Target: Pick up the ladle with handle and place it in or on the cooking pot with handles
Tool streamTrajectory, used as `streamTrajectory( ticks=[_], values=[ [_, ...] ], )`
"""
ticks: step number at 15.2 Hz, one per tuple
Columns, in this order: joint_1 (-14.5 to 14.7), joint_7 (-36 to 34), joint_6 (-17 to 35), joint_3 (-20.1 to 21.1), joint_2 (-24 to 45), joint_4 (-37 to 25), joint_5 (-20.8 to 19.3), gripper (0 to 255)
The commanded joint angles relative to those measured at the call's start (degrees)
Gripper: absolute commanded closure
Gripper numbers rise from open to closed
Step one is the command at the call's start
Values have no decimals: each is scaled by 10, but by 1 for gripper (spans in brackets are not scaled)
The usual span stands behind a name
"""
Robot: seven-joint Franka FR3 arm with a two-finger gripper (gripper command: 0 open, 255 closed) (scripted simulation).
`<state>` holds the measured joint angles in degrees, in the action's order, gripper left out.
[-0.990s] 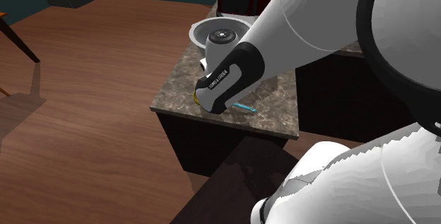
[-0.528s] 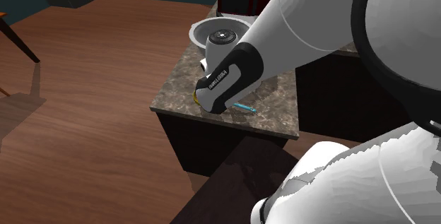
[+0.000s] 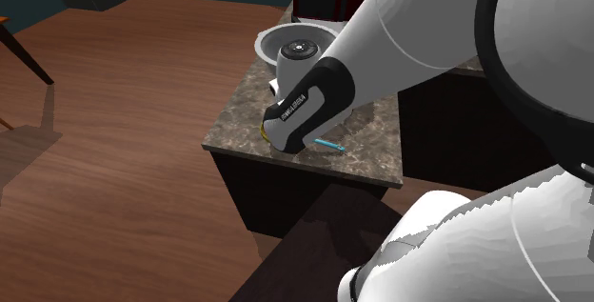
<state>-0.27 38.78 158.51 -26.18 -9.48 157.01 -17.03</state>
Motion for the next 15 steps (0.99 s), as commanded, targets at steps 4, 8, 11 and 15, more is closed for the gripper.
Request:
streamTrajectory(
  ticks=[4, 8, 11, 15],
  values=[
    [-3, -3, -21, 3, -18, -3, -5, 255],
    [-7, -6, -63, 9, -53, -11, -11, 255],
    [-9, -7, -95, 14, -77, -18, -13, 255],
    [-11, -7, -135, 21, -107, -30, -13, 255]
  ],
)
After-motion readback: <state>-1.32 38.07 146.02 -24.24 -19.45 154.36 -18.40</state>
